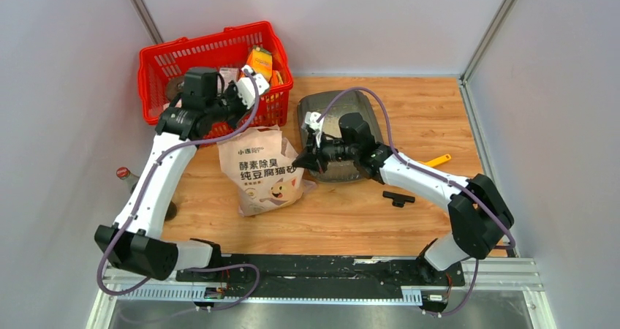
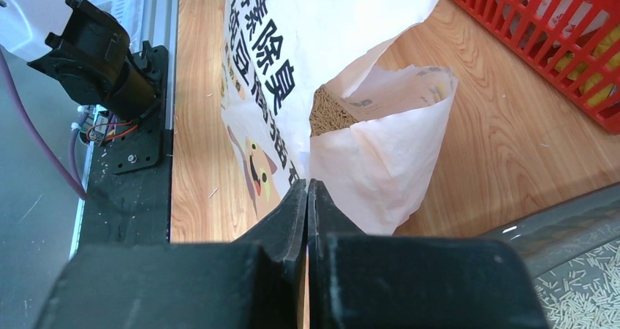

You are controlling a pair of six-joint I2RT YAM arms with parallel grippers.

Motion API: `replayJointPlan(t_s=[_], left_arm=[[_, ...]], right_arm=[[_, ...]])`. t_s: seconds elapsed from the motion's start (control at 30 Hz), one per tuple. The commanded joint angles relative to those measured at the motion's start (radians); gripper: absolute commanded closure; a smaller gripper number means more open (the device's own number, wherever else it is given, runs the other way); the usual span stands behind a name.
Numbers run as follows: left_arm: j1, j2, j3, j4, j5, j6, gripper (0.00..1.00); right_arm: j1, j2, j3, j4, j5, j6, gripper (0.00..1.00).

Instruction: Fill the litter box with clean litter

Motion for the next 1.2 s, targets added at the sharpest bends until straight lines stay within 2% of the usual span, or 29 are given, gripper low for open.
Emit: replayJointPlan(t_s=[0.0, 0.23, 0.57, 0.73, 0.97, 1.17], left_arm=[[0.015, 0.059, 0.126, -0.168, -0.011, 0.168, 0.77], [0.029, 0.255, 0.233, -0.363, 0.046, 0.315, 0.81], [0.009, 0.389, 0.235, -0.384, 0.230, 0.473, 0.83], [-0.013, 0.438, 0.219, -0.438, 0.391, 0.538, 0.82], [-0.039, 0.466, 0.157, -0.420, 0.549, 0.507, 0.82], [-0.045, 0.469, 0.106, -0.349, 0.661, 0.406, 0.82]], right_arm=[[-0.013, 0.014, 0.047, 0.076, -0.032, 0.010, 1.00], [-0.016, 0.022, 0.061, 0.079, -0.033, 0.047, 1.00], [-0.016, -0.009, 0.034, 0.040, -0.024, 0.027, 1.00], [-0.016, -0.027, 0.017, 0.028, -0.024, 0.014, 1.00], [-0.016, -0.009, 0.015, 0.022, -0.025, -0.012, 1.00], [-0.021, 0.002, 0.037, -0.021, -0.007, -0.055, 1.00]])
